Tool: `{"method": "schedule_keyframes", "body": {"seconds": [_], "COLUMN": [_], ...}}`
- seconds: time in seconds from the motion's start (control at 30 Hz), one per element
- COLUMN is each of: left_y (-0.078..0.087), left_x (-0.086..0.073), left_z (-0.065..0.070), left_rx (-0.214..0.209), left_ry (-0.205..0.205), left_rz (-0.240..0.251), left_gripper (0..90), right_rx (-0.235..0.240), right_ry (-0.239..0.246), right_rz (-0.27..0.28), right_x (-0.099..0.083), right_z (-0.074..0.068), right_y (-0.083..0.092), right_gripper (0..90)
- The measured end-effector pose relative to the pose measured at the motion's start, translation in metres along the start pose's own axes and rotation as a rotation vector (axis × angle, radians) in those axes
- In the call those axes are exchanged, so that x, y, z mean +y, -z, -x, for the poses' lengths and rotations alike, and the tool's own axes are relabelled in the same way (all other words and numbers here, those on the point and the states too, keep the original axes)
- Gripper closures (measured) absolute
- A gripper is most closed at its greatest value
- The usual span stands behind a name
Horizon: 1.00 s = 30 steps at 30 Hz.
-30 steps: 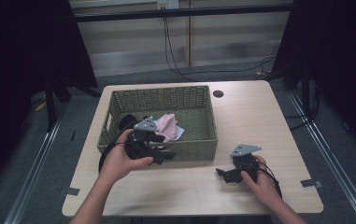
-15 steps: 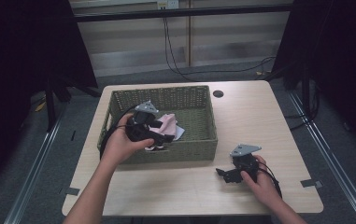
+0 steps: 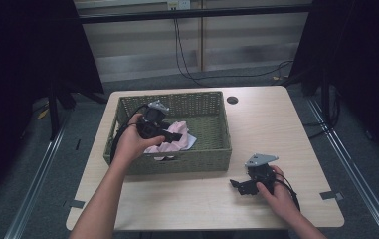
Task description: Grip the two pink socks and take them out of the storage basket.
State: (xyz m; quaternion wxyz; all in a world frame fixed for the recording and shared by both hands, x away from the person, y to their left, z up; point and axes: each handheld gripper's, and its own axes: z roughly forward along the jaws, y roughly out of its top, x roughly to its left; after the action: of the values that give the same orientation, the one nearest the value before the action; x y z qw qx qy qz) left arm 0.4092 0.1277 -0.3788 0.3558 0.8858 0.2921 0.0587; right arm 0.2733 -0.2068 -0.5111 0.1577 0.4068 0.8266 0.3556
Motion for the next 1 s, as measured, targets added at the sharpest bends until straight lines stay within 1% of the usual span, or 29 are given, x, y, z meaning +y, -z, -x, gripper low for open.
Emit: {"method": "schedule_keyframes", "body": {"seconds": [0.03, 0.07, 0.13, 0.2, 0.23, 0.3, 0.37, 0.4, 0.43, 0.47, 0.5, 0.57, 0.67, 0.7, 0.73, 0.77, 0.83, 0.87, 0.93, 0.97, 1.0], "left_y": [-0.002, -0.002, -0.006, -0.009, -0.011, -0.015, -0.019, -0.020, -0.022, -0.023, -0.025, -0.027, -0.032, -0.033, -0.035, -0.036, -0.040, -0.041, -0.046, -0.049, -0.051], "left_x": [0.001, 0.001, 0.002, 0.003, 0.003, 0.002, 0.002, 0.002, 0.001, 0.001, 0.001, 0.001, 0.001, 0.001, 0.001, 0.002, 0.002, 0.002, 0.001, 0.001, 0.000], "left_z": [-0.002, -0.004, -0.008, -0.012, -0.014, -0.017, -0.020, -0.022, -0.024, -0.025, -0.025, -0.027, -0.030, -0.032, -0.032, -0.034, -0.035, -0.036, -0.036, -0.038, -0.038], "left_rx": [0.007, 0.011, 0.020, 0.020, 0.033, 0.034, 0.038, 0.038, 0.042, 0.044, 0.054, 0.049, 0.058, 0.062, 0.066, 0.062, 0.074, 0.071, 0.072, 0.074, 0.066], "left_ry": [0.013, 0.009, 0.015, 0.016, 0.017, 0.016, 0.019, 0.020, 0.029, 0.027, 0.034, 0.034, 0.042, 0.026, 0.032, 0.029, 0.049, 0.037, 0.056, 0.047, 0.057], "left_rz": [0.001, -0.008, -0.011, -0.023, -0.027, -0.042, -0.055, -0.054, -0.055, -0.061, -0.056, -0.063, -0.075, -0.086, -0.082, -0.087, -0.075, -0.085, -0.082, -0.094, -0.098], "left_gripper": [34.3, 34.3, 36.0, 37.8, 38.6, 41.7, 41.8, 42.2, 42.4, 43.6, 44.4, 45.2, 47.3, 48.3, 49.0, 49.3, 48.9, 49.1, 49.5, 49.7, 50.1], "right_rx": [0.000, 0.000, 0.000, 0.000, 0.000, 0.000, 0.000, 0.000, 0.000, 0.000, 0.000, 0.000, 0.000, 0.000, 0.000, 0.000, -0.001, 0.000, 0.000, 0.000, 0.000], "right_ry": [0.000, 0.000, 0.000, 0.000, 0.000, 0.000, 0.000, 0.000, 0.000, 0.000, 0.000, 0.000, 0.000, 0.000, 0.000, 0.000, 0.003, 0.001, 0.001, 0.000, 0.000], "right_rz": [0.000, 0.000, 0.000, 0.000, 0.000, 0.000, 0.000, 0.000, 0.000, 0.000, 0.000, 0.000, 0.000, 0.000, 0.000, 0.000, 0.001, 0.001, 0.000, 0.000, 0.000], "right_x": [0.000, 0.000, 0.000, 0.000, 0.000, 0.000, 0.000, 0.000, 0.000, 0.000, 0.000, 0.000, 0.000, 0.000, 0.000, 0.000, 0.000, 0.000, 0.000, 0.000, 0.000], "right_z": [0.000, 0.000, 0.000, 0.000, 0.000, 0.000, 0.000, 0.000, 0.000, 0.000, 0.000, 0.000, 0.000, 0.000, 0.000, 0.000, 0.000, 0.000, 0.000, 0.000, 0.000], "right_y": [0.000, 0.000, 0.000, 0.000, 0.000, 0.000, 0.000, 0.000, 0.000, 0.000, 0.000, 0.000, 0.000, 0.000, 0.000, 0.000, 0.000, 0.000, 0.000, 0.000, 0.000], "right_gripper": [10.4, 10.4, 10.4, 10.4, 10.4, 10.4, 10.4, 10.4, 10.4, 10.4, 10.4, 10.4, 10.4, 10.4, 10.4, 10.4, 10.4, 10.4, 10.4, 10.4, 10.4]}}
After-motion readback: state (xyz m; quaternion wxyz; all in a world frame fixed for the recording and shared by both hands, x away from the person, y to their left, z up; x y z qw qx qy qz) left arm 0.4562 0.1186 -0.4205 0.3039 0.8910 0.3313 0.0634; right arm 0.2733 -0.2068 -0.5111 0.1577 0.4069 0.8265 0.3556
